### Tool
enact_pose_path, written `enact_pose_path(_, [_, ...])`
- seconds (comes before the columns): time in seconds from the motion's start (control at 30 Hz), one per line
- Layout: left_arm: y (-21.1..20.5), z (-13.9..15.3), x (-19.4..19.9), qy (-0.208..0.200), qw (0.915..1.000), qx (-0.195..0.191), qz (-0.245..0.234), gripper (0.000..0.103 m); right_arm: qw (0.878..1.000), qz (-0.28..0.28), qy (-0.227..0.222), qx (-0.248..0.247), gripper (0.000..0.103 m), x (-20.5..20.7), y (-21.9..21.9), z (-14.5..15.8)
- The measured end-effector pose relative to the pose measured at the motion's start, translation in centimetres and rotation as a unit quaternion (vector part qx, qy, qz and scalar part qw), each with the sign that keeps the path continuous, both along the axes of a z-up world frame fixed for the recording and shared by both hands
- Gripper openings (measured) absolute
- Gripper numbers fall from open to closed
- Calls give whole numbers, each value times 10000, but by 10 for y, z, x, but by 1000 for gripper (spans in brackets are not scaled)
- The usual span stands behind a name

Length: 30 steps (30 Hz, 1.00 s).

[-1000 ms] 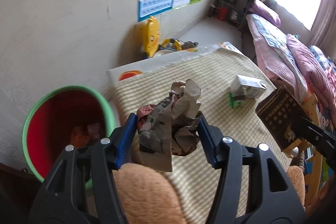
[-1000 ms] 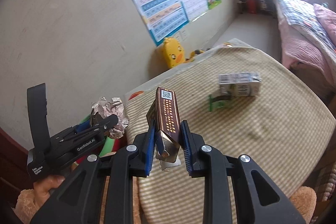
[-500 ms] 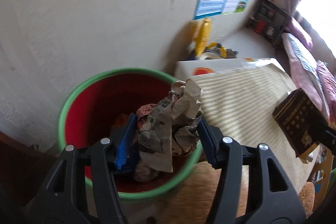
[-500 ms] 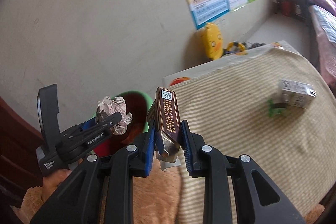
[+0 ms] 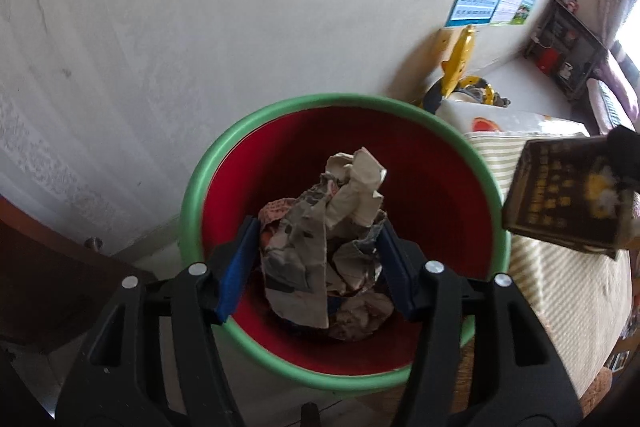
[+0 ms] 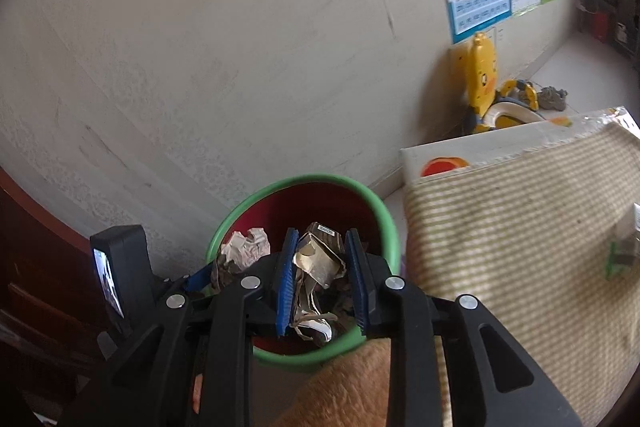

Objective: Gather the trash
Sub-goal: 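Open the left gripper to drop the paper while the right drops the box, then grasp the green-capped bottle with the left gripper while the right grasps the milk carton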

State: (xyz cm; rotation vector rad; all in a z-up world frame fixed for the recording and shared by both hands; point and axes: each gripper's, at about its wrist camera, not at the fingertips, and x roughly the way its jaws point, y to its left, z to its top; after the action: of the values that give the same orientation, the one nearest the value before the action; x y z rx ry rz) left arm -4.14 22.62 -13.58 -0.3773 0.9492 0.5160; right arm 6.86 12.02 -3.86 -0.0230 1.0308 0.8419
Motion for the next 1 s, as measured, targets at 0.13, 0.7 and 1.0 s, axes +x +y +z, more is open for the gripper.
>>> enact_pose_path(0.13, [5,-3,-2,-10,9999,4,111,81,9997,32,175,188,64,6,4,-6])
enact_pose_path(0.7, [-68,4,38,-101,9936,-70,-1118,81,9394,-460,-527,-3355,79,175,-234,-45])
enact_pose_path(1.0, [-160,13,76,11,9738,13,-2276,81,8795,969,-449,-4638,67,204,-248,-117])
